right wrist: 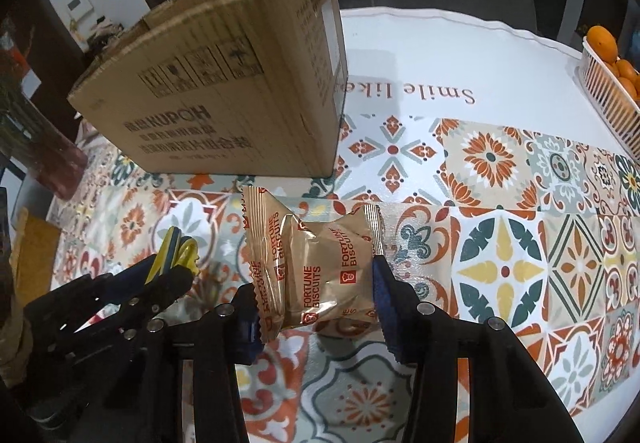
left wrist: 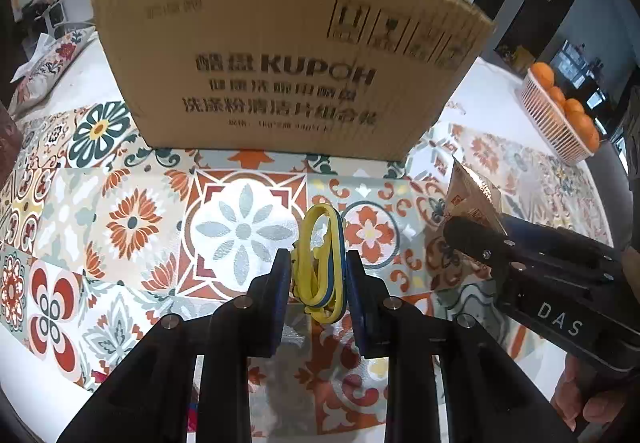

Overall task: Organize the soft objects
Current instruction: 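Grasp the yellow rubber toy with the left tool while the right tool grasps the biscuit packet, then carry the yellow toy and biscuit packet over the box with both tools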

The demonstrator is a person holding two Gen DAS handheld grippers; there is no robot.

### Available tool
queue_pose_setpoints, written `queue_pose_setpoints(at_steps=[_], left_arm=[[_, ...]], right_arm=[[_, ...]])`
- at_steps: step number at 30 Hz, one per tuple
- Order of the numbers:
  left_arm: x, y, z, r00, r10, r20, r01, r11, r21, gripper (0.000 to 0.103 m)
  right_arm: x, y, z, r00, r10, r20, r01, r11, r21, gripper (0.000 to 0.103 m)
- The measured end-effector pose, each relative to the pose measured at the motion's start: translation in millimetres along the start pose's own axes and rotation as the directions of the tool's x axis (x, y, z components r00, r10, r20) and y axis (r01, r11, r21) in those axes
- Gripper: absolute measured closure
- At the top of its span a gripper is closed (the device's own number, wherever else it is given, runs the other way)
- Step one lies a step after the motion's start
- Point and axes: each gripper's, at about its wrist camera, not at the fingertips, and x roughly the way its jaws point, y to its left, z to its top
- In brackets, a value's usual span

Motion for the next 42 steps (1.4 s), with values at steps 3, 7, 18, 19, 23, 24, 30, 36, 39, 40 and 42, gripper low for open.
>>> queue_pose_setpoints(at_steps=[3, 7, 18, 19, 23, 24, 30, 36, 39, 40, 42], left_arm=[[-9.6, -0.6, 1.5, 1.000, -0.004, 0.024, 0.004, 1.000, -0.004, 0.076], [-26.8, 1.9, 5.5, 0.998, -0.013, 0.060, 0.013, 1.000, -0.005, 0.076], [-61.7, 5.0, 12.2, 0.989, -0.025, 0.147, 0.023, 1.000, 0.015, 0.076], [-66.5, 6.0, 12.6, 0.987, -0.026, 0.158, 0.024, 1.000, 0.017, 0.076], [-82.1, 11.1, 14.7, 0.982, -0.031, 0.189, 0.026, 0.999, 0.029, 0.076], [-85.8, 12.9, 15.1, 0.980, -0.033, 0.195, 0.027, 0.999, 0.031, 0.076], [-110.2, 21.4, 19.9, 0.970, -0.036, 0.242, 0.025, 0.999, 0.049, 0.076], [-132.4, 24.5, 28.0, 0.957, -0.037, 0.288, 0.016, 0.997, 0.074, 0.076], [-141.1, 25.5, 33.4, 0.951, -0.040, 0.305, 0.015, 0.996, 0.084, 0.076], [-143.5, 26.0, 34.9, 0.949, -0.040, 0.312, 0.014, 0.996, 0.087, 0.076], [-147.9, 26.8, 39.5, 0.945, -0.041, 0.324, 0.011, 0.995, 0.095, 0.076]], right_arm=[[-7.1, 5.5, 2.9, 1.000, -0.002, 0.023, 0.002, 1.000, -0.004, 0.056], [-19.3, 10.7, 3.6, 0.999, 0.002, 0.047, -0.002, 1.000, -0.003, 0.056], [-53.1, 31.3, 1.3, 0.992, 0.001, 0.124, -0.001, 1.000, 0.004, 0.056], [-56.2, 33.6, 1.0, 0.991, 0.000, 0.131, -0.001, 1.000, 0.004, 0.056], [-70.4, 45.1, 1.2, 0.986, -0.004, 0.169, 0.003, 1.000, 0.006, 0.056], [-73.2, 47.7, 1.5, 0.984, -0.003, 0.177, 0.002, 1.000, 0.007, 0.056], [-93.0, 64.3, 3.1, 0.974, -0.001, 0.228, -0.001, 1.000, 0.010, 0.056], [-112.6, 78.4, 9.2, 0.958, -0.001, 0.287, -0.001, 1.000, 0.007, 0.056], [-119.8, 83.4, 13.4, 0.951, -0.001, 0.309, 0.000, 1.000, 0.003, 0.056], [-122.2, 85.0, 16.0, 0.948, -0.001, 0.318, 0.001, 1.000, 0.001, 0.056], [-125.1, 87.7, 20.2, 0.945, -0.001, 0.329, 0.002, 1.000, -0.001, 0.056]])
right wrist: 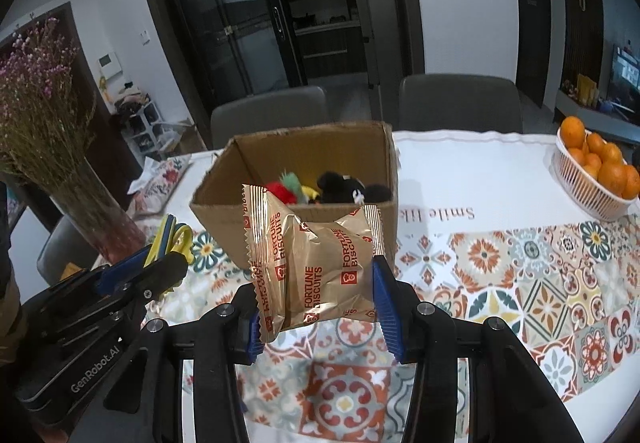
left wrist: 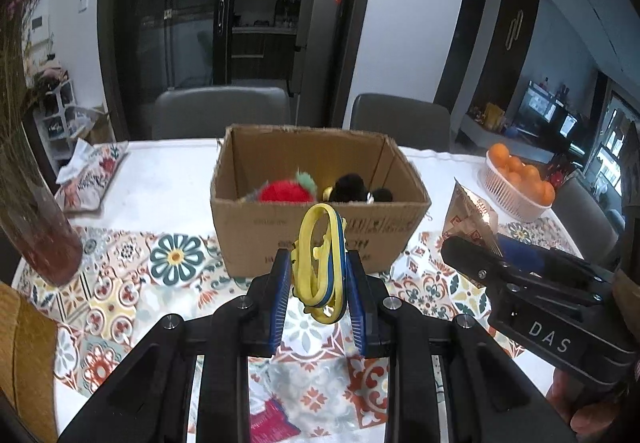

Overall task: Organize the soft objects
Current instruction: 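Carry the yellow toy and biscuit packet over the box with both tools, then open both tools to drop the yellow toy and biscuit packet into the box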

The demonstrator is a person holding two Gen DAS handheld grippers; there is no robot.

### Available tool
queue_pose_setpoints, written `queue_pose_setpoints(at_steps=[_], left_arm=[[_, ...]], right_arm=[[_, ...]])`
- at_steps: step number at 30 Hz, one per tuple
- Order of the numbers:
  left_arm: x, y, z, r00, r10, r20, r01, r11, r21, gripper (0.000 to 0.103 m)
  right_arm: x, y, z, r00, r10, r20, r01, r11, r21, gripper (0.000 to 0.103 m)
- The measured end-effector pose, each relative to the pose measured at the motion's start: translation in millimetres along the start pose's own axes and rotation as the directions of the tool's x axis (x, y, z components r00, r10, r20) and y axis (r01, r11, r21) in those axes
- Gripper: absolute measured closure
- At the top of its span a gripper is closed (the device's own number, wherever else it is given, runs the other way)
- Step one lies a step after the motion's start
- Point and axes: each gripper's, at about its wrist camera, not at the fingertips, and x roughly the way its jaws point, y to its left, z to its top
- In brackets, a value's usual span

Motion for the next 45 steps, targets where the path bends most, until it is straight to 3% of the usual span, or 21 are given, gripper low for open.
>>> queue_pose_setpoints(at_steps=[15, 23, 35, 45], left_arm=[[-1.1, 8.8, 48.7, 0.997, 0.011, 0.082, -0.016, 0.998, 0.061, 0.076], [16.8, 13.9, 73.3, 0.996, 0.017, 0.086, -0.025, 0.996, 0.090, 0.076], [58.7, 19.9, 95.6, 0.998, 0.043, 0.038, -0.047, 0.990, 0.135, 0.076], [106.5, 24.4, 102.7, 0.996, 0.060, -0.062, -0.050, 0.987, 0.153, 0.076]], right_arm=[[1.7, 13.0, 45.4, 0.997, -0.010, 0.078, 0.013, 0.999, -0.037, 0.056], [21.0, 13.0, 71.3, 0.997, -0.018, 0.072, 0.022, 0.998, -0.054, 0.056], [75.1, 9.5, 98.8, 0.998, -0.054, -0.034, 0.049, 0.989, -0.142, 0.056], [128.0, 3.5, 111.2, 0.988, -0.104, -0.118, 0.078, 0.975, -0.207, 0.056]])
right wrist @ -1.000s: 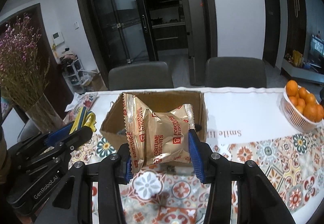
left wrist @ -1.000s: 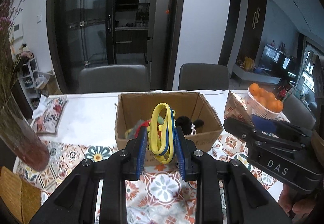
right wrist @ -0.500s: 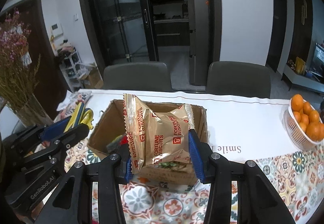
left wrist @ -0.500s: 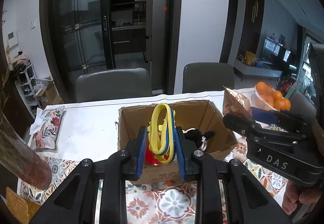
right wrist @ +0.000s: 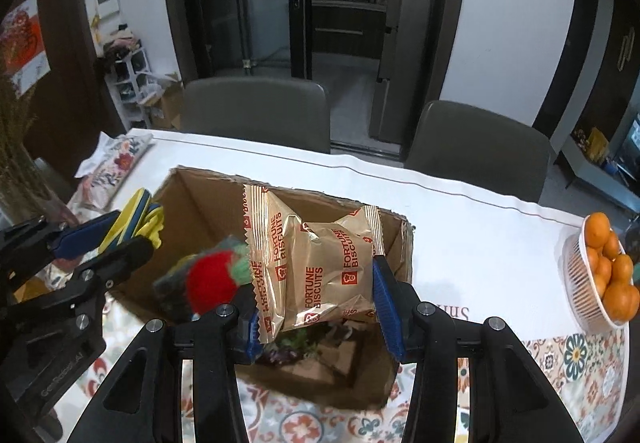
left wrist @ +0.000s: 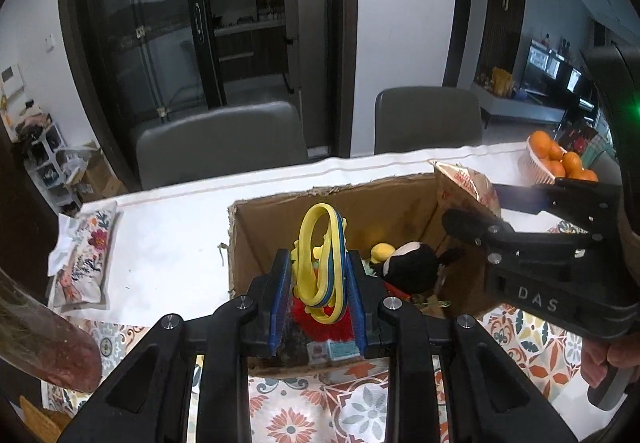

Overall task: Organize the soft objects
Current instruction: 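Open both tools to drop the yellow toy and biscuit packet into the box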

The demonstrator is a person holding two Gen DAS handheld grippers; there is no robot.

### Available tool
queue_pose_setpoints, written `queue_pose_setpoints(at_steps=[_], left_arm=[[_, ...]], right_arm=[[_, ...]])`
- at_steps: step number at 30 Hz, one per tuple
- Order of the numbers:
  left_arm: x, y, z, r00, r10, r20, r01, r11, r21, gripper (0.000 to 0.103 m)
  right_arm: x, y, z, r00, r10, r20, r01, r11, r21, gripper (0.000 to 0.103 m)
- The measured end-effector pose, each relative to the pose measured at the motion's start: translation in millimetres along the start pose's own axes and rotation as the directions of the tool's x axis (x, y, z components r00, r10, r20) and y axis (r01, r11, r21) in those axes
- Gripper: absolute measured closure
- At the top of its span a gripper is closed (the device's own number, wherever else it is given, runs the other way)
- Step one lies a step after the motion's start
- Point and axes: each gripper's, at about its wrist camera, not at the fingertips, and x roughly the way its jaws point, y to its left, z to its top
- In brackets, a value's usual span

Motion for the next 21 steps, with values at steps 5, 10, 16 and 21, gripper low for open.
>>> queue_pose_setpoints(at_steps=[5, 10, 16, 21], left_arm=[[22.3, 4.3, 4.8, 0.999, -0.008, -0.053, 0.008, 1.000, -0.005, 0.072], [26.8, 1.9, 5.0, 0.998, -0.004, -0.063, 0.005, 1.000, 0.022, 0.046], [18.0, 0.0, 3.6, 0.999, 0.009, -0.047, -0.008, 1.000, 0.024, 0.046], [5.7, -5.5, -2.2, 0.999, 0.010, -0.043, -0.008, 0.999, 0.034, 0.046]], right_arm=[[26.4, -4.2, 4.2, 0.997, 0.054, -0.063, -0.052, 0.998, 0.029, 0.037], [27.0, -12.3, -0.3, 0.996, 0.063, -0.055, -0.059, 0.996, 0.072, 0.029], [13.4, -15.2, -3.6, 0.999, 0.030, -0.030, -0.026, 0.992, 0.122, 0.029], [-4.6, -15.3, -14.0, 1.000, 0.014, -0.004, -0.014, 0.991, 0.130, 0.029]])
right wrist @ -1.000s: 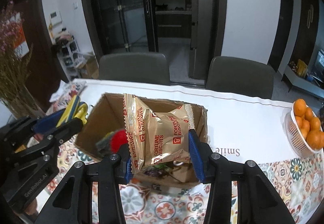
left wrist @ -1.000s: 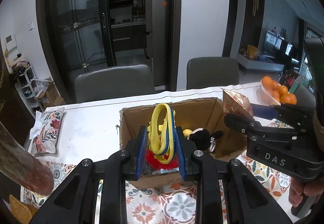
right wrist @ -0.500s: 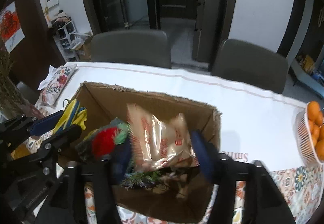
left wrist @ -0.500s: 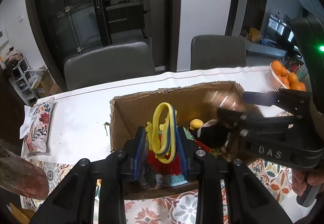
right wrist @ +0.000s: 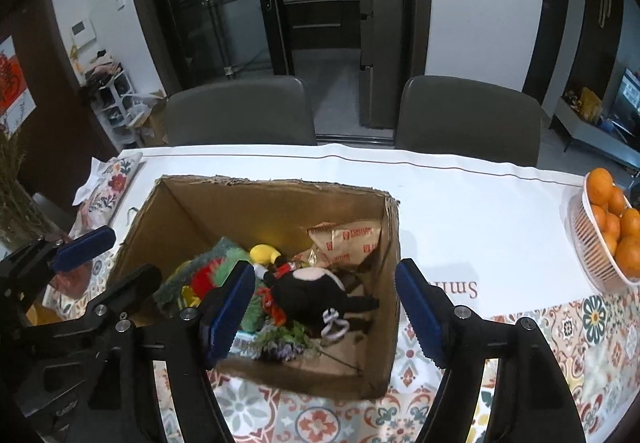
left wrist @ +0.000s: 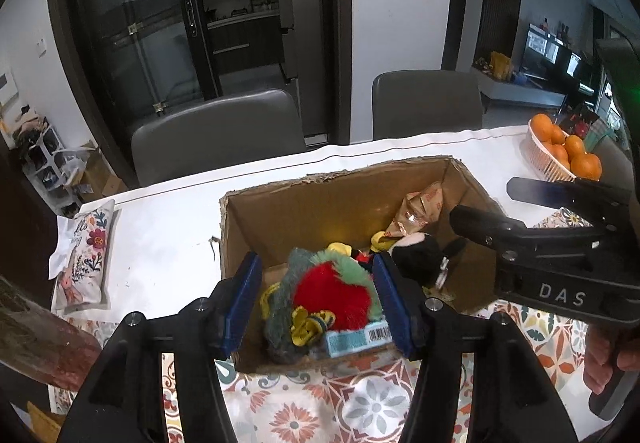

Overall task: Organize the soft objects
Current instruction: 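Open both tools to drop the yellow toy and biscuit packet into the box, then move the left tool down to the red snack bag on the table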

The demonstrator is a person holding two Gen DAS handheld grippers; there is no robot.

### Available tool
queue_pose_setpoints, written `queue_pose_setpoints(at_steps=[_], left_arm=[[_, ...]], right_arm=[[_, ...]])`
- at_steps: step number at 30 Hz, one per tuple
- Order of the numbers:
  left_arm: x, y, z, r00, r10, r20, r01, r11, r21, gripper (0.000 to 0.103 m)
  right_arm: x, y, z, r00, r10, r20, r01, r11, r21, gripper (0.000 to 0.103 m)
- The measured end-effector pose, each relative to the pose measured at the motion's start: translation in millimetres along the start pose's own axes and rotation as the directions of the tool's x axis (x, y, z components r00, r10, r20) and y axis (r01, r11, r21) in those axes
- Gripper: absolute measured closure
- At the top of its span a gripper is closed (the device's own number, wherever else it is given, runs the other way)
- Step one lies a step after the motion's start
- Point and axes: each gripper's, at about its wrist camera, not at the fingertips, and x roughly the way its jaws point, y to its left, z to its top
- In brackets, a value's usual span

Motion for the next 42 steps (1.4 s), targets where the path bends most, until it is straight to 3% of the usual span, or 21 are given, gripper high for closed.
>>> queue_pose_setpoints(at_steps=[24, 34, 42], left_arm=[[-97.7, 4.5, -45.1, 0.997, 0.030, 0.075, -0.026, 0.998, -0.060, 0.046], [-135.9, 6.1, -71.3, 0.995, 0.024, 0.096, -0.019, 0.998, -0.061, 0.042], [-152.7, 5.0, -93.4, 0.995, 0.022, 0.098, -0.018, 0.999, -0.035, 0.041]], right_arm=[[-108.0, 44.9, -51.1, 0.991, -0.017, 0.135, 0.024, 0.998, -0.050, 0.029], [-140.4, 55.3, -79.7, 0.989, -0.013, 0.147, 0.013, 1.000, -0.003, 0.029], [-149.9, 60.1, -104.0, 0.991, -0.053, 0.124, 0.050, 0.998, 0.031, 0.029]])
